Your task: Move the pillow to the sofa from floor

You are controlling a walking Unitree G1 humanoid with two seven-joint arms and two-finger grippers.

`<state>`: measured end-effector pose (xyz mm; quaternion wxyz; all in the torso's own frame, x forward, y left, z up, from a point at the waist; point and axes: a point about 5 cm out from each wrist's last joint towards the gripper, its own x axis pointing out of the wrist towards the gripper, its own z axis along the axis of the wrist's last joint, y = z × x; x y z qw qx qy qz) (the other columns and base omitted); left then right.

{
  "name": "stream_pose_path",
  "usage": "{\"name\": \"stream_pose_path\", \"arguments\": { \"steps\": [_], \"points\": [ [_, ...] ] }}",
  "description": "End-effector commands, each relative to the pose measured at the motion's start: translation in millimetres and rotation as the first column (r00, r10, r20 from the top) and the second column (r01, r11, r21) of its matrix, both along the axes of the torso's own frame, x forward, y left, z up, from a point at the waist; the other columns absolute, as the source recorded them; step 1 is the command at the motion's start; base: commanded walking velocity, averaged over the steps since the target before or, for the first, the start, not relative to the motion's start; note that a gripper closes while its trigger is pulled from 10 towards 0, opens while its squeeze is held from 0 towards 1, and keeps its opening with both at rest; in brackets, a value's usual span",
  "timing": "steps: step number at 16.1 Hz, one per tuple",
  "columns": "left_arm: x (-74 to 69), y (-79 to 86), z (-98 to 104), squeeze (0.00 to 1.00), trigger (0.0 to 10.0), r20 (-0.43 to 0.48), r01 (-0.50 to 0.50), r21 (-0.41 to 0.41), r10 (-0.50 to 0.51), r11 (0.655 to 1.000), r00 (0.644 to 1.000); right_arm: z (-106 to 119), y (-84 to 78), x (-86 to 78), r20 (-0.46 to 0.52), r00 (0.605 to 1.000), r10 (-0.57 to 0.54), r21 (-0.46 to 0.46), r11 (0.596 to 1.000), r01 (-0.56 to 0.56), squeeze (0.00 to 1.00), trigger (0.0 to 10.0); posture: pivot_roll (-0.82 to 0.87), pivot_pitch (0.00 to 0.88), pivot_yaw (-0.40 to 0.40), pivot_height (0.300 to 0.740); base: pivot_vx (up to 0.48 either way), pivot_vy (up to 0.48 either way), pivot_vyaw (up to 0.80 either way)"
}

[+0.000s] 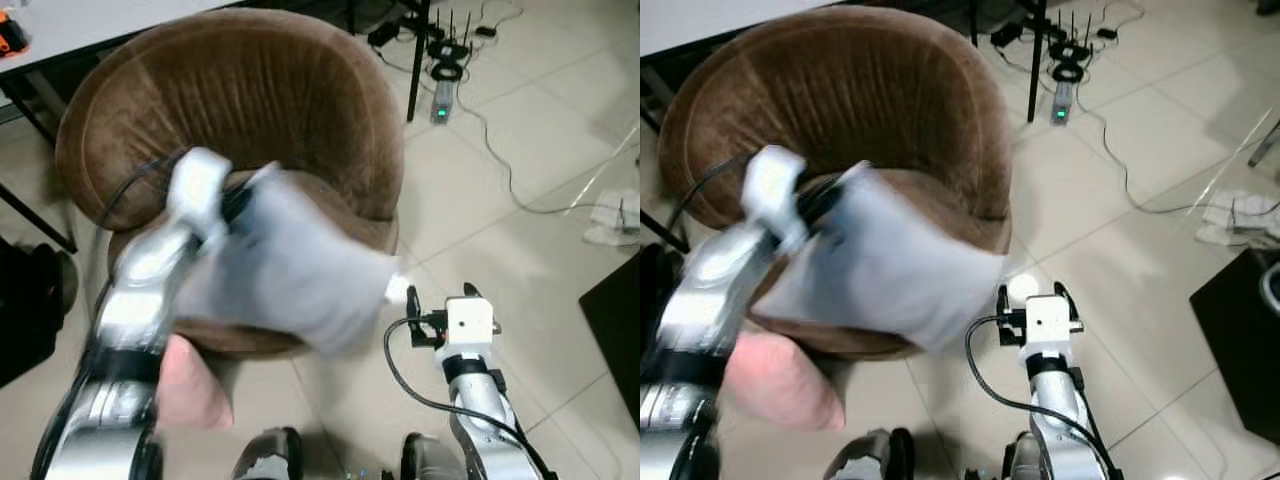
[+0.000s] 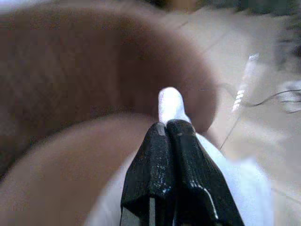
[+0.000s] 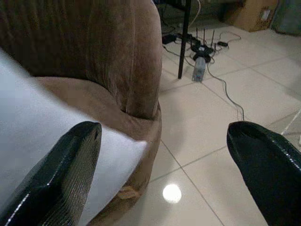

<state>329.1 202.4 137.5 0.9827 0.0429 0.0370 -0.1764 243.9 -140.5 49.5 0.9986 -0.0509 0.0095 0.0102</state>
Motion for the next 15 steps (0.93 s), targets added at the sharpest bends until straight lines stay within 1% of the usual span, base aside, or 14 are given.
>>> {"name": "stream_pose_path", "arguments": {
  "steps": [1,2,3,4,8,9,10,11,12,14,15],
  "points": [
    [-3.2,1.9,0,0.0,10.0,-0.005,-0.03,-0.013,0.03,0.999,1.0,-3,2.7,-3.8,-0.022,1.0,0.015,0.01,1.0,-0.015,0.0,10.0,0.07,0.132,0.088,0.74,0.0,0.0,0.0],
    [-14.6,4.5,-9,0.0,10.0,-0.033,-0.075,-0.015,0.074,0.997,0.997,-3,2.9,-4.5,-0.026,0.999,0.024,0.012,1.0,-0.024,0.0,10.0,0.08,0.132,0.082,0.74,0.0,0.0,0.0],
    [-34.6,-0.4,-20,0.0,10.0,-0.06,-0.133,0.01,0.133,0.991,0.989,-2,2.3,-5.5,-0.032,0.999,0.032,0.012,0.999,-0.032,0.0,10.0,0.09,0.13,0.07,0.74,0.0,0.0,0.0],
    [-42.5,-7.7,-21,0.0,10.0,-0.066,-0.168,0.013,0.169,0.986,0.983,0,2.5,-4.5,-0.032,0.999,0.039,0.012,0.999,-0.038,0.0,10.0,0.09,0.127,0.06,0.74,0.0,0.0,0.0],
    [-48.4,-18.0,-21,0.0,10.0,-0.093,-0.196,0.01,0.196,0.98,0.976,5,4.9,-1.3,-0.025,0.998,0.059,0.001,0.998,-0.059,0.0,10.0,0.1,0.123,0.045,0.74,0.0,0.0,0.0],
    [-52.3,-17.8,-20,0.0,10.0,-0.101,-0.252,0.03,0.253,0.967,0.962,12,5.9,-1.3,0.007,0.997,0.071,0.005,0.997,-0.071,0.0,10.0,0.1,0.121,0.039,0.74,0.0,0.0,0.0],
    [-53.7,-19.0,-17,0.0,10.0,-0.098,-0.274,0.026,0.275,0.961,0.956,13,5.7,-1.6,0.003,0.998,0.07,0.005,0.998,-0.07,0.0,10.0,0.09,0.122,0.036,0.74,0.0,0.0,0.0],
    [-53.6,-20.4,-12,0.0,10.0,-0.08,-0.285,0.031,0.286,0.958,0.955,13,5.8,-2.3,-0.002,0.997,0.071,0.007,0.997,-0.071,0.04,10.0,0.09,0.122,0.036,0.74,0.0,0.0,0.0],
    [-54.0,-23.1,-10,0.0,10.0,-0.068,-0.282,0.034,0.284,0.959,0.957,10,5.6,-3.9,-0.018,0.997,0.072,0.015,0.997,-0.072,0.05,10.0,0.09,0.125,0.034,0.74,0.0,0.0,0.0],
    [-56.3,-26.7,-12,0.0,10.0,-0.062,-0.27,0.038,0.272,0.962,0.96,5,5.3,-7.6,-0.053,0.996,0.078,0.024,0.997,-0.077,0.05,10.0,0.09,0.13,0.033,0.74,0.0,0.0,0.0],
    [-55.8,-25.6,-12,0.0,10.0,-0.045,-0.267,0.039,0.269,0.963,0.962,4,5.6,-8.5,-0.062,0.995,0.079,0.036,0.996,-0.076,0.04,10.0,0.09,0.129,0.032,0.74,0.0,0.0,0.0]
  ]
}}
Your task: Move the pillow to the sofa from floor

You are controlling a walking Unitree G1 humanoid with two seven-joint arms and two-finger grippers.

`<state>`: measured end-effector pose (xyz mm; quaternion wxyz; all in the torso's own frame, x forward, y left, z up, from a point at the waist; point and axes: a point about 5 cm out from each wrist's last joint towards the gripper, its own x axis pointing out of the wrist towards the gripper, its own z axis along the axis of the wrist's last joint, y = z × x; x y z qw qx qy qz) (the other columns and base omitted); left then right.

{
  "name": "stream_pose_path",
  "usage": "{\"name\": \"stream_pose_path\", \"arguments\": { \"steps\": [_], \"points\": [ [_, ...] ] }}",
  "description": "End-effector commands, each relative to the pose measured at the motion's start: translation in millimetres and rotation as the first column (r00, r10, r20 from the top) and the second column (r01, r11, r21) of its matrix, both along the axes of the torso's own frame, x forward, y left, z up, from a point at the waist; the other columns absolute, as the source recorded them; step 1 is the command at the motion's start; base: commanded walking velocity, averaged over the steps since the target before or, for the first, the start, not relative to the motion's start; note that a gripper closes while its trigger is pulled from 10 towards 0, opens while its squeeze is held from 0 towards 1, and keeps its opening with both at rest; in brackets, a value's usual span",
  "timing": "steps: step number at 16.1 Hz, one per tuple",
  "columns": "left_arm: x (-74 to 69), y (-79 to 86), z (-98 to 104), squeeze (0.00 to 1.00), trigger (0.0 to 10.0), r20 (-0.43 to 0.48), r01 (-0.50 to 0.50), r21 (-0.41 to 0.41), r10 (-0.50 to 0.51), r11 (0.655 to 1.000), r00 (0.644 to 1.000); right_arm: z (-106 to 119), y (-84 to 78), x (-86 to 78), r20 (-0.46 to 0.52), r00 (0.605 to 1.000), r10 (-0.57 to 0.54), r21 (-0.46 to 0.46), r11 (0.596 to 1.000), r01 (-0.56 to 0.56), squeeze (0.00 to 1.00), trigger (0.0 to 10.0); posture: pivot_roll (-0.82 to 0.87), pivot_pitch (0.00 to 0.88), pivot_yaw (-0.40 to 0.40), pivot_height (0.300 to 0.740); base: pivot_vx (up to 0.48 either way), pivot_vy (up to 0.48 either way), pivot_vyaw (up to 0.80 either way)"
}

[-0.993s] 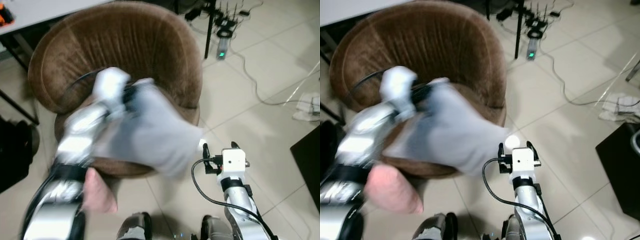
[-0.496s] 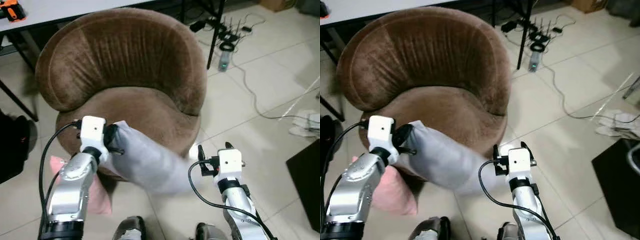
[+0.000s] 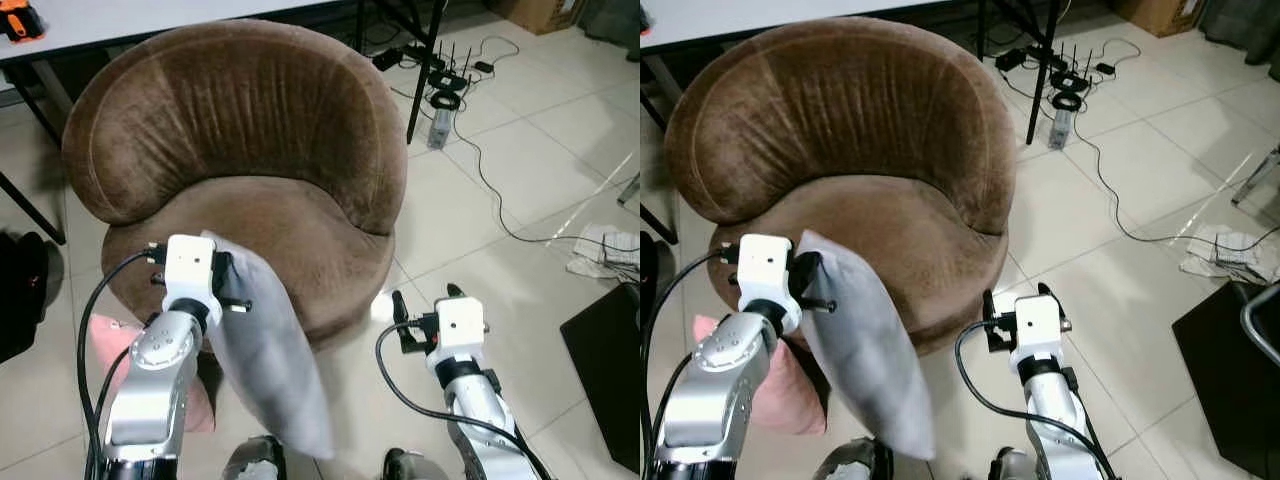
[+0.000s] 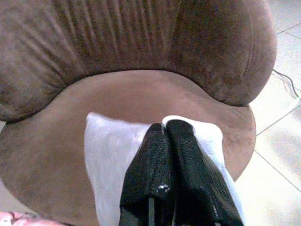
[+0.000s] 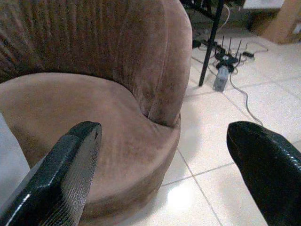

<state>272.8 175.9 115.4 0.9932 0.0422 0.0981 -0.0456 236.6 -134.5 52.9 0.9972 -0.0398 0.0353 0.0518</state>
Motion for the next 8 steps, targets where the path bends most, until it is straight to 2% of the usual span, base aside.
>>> {"name": "stream_pose_path", "arguments": {
  "steps": [1,2,3,4,5,6,8],
  "points": [
    [1.5,1.3,12,0.0,10.0,0.091,0.01,0.011,-0.011,1.0,0.996,0,-0.3,-1.5,-0.016,1.0,-0.005,0.023,1.0,0.006,0.04,10.0,0.08,0.13,0.03,0.74,0.0,0.0,0.0],
    [-0.9,-1.5,11,0.0,10.0,0.142,0.091,-0.016,-0.088,0.996,0.986,-1,-1.4,-1.8,-0.02,1.0,-0.009,0.023,1.0,0.01,0.03,10.0,0.08,0.129,0.033,0.74,0.0,0.0,0.0],
    [-8.2,1.5,1,0.0,10.0,0.167,0.169,0.005,-0.167,0.986,0.972,-3,-4.2,-3.3,-0.023,1.0,-0.017,0.015,1.0,0.017,0.03,10.0,0.08,0.128,0.031,0.74,0.0,0.0,0.0],
    [-15.0,11.6,-16,0.0,10.0,0.103,0.155,0.06,-0.161,0.986,0.982,-4,-6.3,-4.9,-0.028,0.999,-0.021,0.011,1.0,0.022,0.02,10.0,0.08,0.129,0.033,0.74,0.0,0.0,0.0],
    [-24.7,26.2,-38,0.0,10.0,0.007,0.112,0.066,-0.112,0.992,0.994,-8,-8.8,-8.6,-0.04,0.999,-0.021,-0.004,1.0,0.021,0.03,10.0,0.07,0.131,0.034,0.74,0.0,0.0,0.0],
    [-28.6,29.6,-44,0.0,10.0,-0.011,0.111,0.057,-0.11,0.992,0.994,-9,-10.0,-9.9,-0.045,0.999,-0.023,-0.007,1.0,0.023,0.03,10.0,0.07,0.133,0.034,0.74,0.0,0.0,0.0],
    [-27.3,24.4,-43,0.0,10.0,0.034,0.131,0.051,-0.133,0.99,0.991,-10,-11.4,-10.7,-0.054,0.998,-0.03,-0.008,1.0,0.03,0.04,10.0,0.07,0.133,0.031,0.74,0.0,0.0,0.0]
  ]
}}
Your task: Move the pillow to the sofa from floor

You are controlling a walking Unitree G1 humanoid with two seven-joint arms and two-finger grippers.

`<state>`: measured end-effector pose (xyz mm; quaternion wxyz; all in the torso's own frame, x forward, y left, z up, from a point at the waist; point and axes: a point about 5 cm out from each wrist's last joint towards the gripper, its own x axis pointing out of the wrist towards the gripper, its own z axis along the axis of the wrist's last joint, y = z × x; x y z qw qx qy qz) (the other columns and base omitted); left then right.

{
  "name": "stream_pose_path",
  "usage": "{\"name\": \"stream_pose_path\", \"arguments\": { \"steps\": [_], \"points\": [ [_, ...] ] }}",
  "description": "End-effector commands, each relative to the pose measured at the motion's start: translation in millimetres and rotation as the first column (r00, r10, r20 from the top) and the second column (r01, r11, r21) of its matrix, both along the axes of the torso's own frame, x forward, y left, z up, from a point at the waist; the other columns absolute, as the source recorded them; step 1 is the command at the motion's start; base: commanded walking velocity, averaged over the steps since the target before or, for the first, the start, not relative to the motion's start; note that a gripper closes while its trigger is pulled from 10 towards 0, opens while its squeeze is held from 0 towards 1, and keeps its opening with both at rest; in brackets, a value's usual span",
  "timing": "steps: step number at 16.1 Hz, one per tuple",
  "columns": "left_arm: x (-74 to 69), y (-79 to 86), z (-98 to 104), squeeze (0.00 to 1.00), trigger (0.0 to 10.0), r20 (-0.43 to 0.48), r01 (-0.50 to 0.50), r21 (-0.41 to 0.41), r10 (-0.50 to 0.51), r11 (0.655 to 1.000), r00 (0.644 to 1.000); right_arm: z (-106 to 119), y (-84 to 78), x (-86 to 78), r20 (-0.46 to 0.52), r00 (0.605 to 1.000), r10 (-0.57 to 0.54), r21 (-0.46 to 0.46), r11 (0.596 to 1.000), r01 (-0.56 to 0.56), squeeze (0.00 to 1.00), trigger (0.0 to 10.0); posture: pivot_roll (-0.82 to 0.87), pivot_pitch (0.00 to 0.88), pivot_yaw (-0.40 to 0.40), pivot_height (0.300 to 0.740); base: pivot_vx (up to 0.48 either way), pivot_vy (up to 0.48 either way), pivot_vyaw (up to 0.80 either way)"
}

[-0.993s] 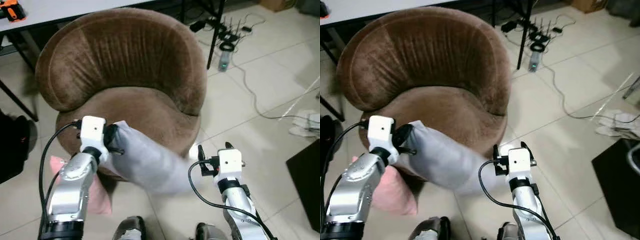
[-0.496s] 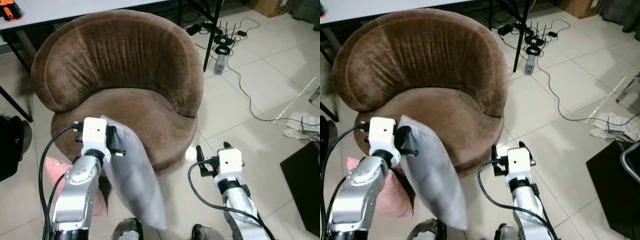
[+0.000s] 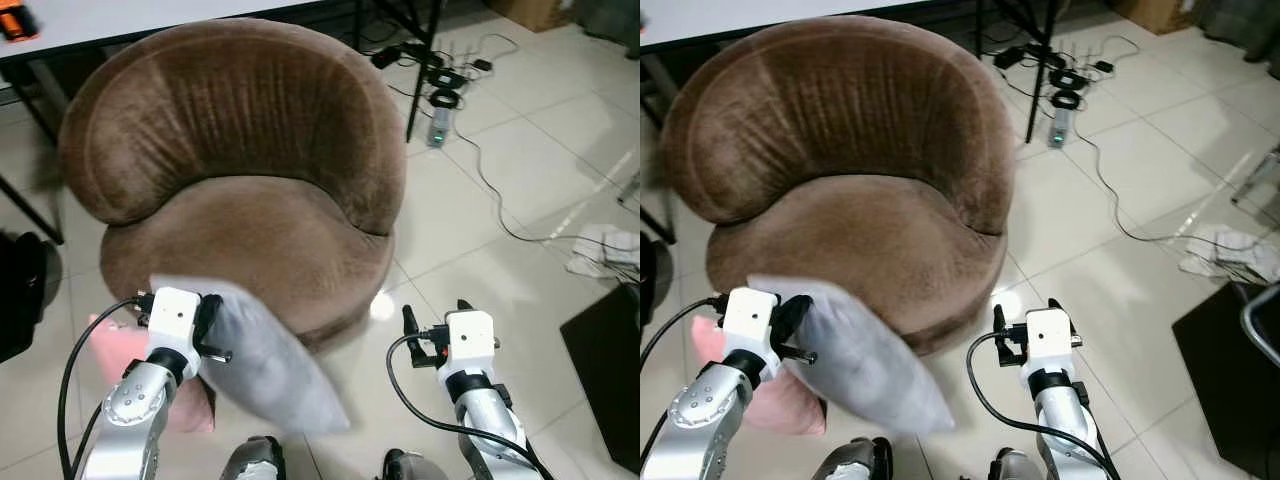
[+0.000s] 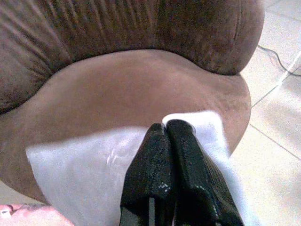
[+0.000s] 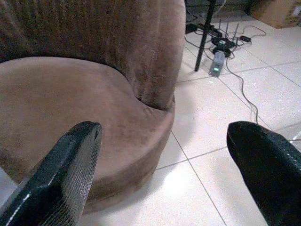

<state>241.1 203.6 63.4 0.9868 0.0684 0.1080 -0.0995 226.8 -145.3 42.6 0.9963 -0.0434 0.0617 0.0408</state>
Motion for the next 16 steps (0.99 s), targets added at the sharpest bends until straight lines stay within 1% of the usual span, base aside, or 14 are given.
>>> {"name": "stream_pose_path", "arguments": {
  "steps": [1,3,5,7,9,10,11,16],
  "points": [
    [6.1,-5.6,11,0.0,10.0,0.075,0.031,0.001,-0.031,1.0,0.997,0,-0.2,-0.6,-0.002,1.0,-0.006,0.004,1.0,0.006,0.04,10.0,0.07,0.133,0.03,0.74,0.0,0.0,0.0],
    [13.3,-10.7,17,0.0,10.0,0.109,0.044,-0.004,-0.044,0.999,0.993,2,-0.1,2.2,0.003,1.0,-0.006,0.0,1.0,0.006,0.05,10.0,0.07,0.13,0.027,0.74,0.0,0.0,0.0],
    [19.4,-14.3,25,0.0,10.0,0.141,0.069,0.02,-0.071,0.997,0.988,2,0.7,3.6,0.003,1.0,-0.006,0.0,1.0,0.006,0.06,10.0,0.07,0.129,0.029,0.74,0.0,0.0,0.0],
    [21.3,-16.6,24,0.0,10.0,0.14,0.081,0.025,-0.084,0.996,0.987,0,3.3,3.4,-0.002,1.0,-0.004,0.002,1.0,0.004,0.1,10.0,0.06,0.135,0.034,0.74,0.0,0.0,0.0],
    [22.3,-16.9,23,0.0,10.0,0.134,0.085,0.03,-0.088,0.996,0.987,-2,4.5,3.0,-0.011,1.0,-0.002,-0.001,1.0,0.002,0.1,10.0,0.06,0.136,0.034,0.74,0.0,0.0,0.0],
    [24.4,-16.9,22,0.0,10.0,0.126,0.084,0.027,-0.086,0.996,0.988,-3,5.1,2.7,-0.014,1.0,0.0,0.004,1.0,0.001,0.05,10.0,0.06,0.137,0.036,0.74,0.0,0.0,0.0],
    [26.4,-16.9,24,0.0,10.0,0.133,0.081,0.032,-0.085,0.996,0.987,-3,5.0,2.4,-0.014,1.0,0.001,0.002,1.0,-0.001,0.01,10.0,0.06,0.139,0.035,0.74,0.446,0.0,0.0],
    [32.5,-20.7,36,0.0,10.0,0.17,0.086,0.041,-0.091,0.995,0.981,-6,4.7,1.3,-0.026,1.0,0.004,-0.008,1.0,-0.004,0.0,10.0,0.06,0.14,0.038,0.74,0.45,0.0,0.0]
  ]
}}
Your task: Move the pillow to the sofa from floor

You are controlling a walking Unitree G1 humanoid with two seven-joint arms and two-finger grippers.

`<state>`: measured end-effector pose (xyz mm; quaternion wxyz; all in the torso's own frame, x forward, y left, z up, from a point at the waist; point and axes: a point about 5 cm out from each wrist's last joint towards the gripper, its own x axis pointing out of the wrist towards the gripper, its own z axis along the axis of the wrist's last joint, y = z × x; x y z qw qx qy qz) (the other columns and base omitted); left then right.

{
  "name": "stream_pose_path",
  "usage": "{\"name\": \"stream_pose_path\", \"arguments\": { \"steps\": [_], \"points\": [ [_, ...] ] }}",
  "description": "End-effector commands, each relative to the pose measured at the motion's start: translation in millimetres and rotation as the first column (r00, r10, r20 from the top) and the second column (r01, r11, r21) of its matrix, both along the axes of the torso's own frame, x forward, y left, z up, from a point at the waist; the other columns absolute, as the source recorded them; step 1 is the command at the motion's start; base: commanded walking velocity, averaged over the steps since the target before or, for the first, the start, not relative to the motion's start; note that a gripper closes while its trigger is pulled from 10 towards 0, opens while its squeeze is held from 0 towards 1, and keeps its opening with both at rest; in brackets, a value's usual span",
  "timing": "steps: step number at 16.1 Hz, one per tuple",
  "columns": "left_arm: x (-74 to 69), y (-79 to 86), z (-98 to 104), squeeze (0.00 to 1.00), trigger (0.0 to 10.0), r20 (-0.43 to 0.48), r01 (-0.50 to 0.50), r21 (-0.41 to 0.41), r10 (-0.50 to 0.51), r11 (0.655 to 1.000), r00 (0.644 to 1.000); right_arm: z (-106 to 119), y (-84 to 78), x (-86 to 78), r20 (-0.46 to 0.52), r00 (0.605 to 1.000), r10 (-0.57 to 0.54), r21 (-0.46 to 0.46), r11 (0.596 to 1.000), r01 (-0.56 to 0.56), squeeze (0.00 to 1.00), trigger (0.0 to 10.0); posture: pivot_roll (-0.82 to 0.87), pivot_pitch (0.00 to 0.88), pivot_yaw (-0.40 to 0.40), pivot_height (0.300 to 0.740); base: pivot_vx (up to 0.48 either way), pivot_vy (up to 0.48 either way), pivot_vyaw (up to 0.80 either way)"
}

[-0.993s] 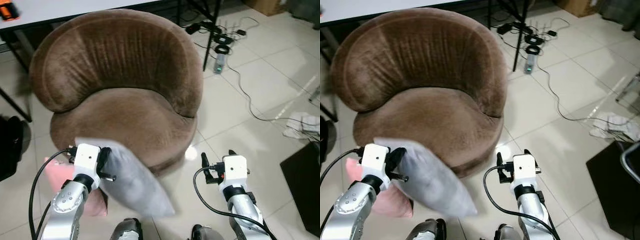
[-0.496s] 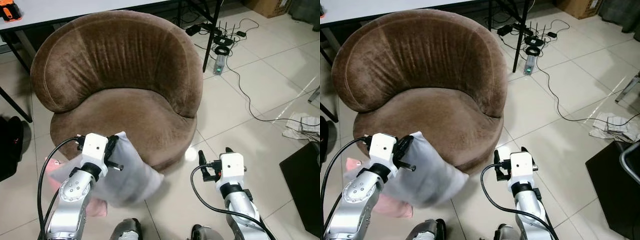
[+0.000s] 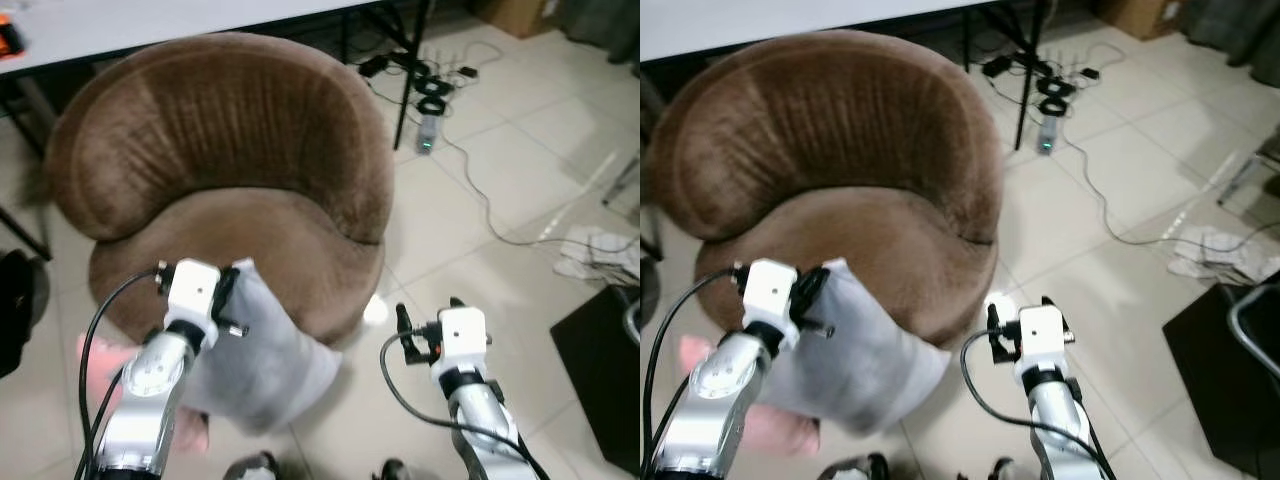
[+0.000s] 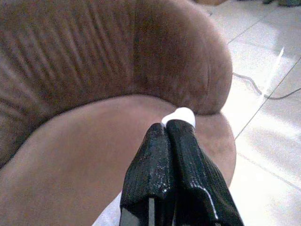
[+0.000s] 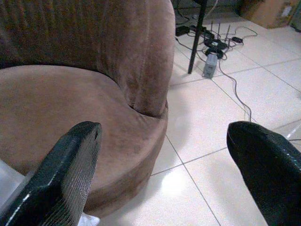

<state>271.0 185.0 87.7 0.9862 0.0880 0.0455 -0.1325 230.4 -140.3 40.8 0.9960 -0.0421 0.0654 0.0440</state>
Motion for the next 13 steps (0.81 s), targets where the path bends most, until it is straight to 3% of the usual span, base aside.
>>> {"name": "stream_pose_path", "arguments": {
  "steps": [1,9,13],
  "points": [
    [3.3,-2.7,13,0.0,10.0,0.053,0.015,0.017,-0.016,1.0,0.998,-5,-0.2,-2.4,-0.021,1.0,-0.003,-0.012,1.0,0.003,0.0,10.0,0.06,0.14,0.039,0.74,0.45,0.0,0.0],
    [17.0,-1.5,21,0.0,10.0,0.062,-0.002,0.023,0.0,1.0,0.998,-8,1.0,-1.2,-0.029,1.0,-0.005,-0.012,1.0,0.004,0.0,10.0,0.06,0.143,0.048,0.74,0.442,0.0,0.0],
    [36.6,7.3,47,0.0,10.0,0.105,-0.016,0.015,0.015,1.0,0.994,-9,1.8,-1.1,-0.032,0.999,-0.004,-0.011,1.0,0.003,0.0,10.0,0.06,0.137,0.054,0.74,0.435,0.0,0.0]
  ]
}}
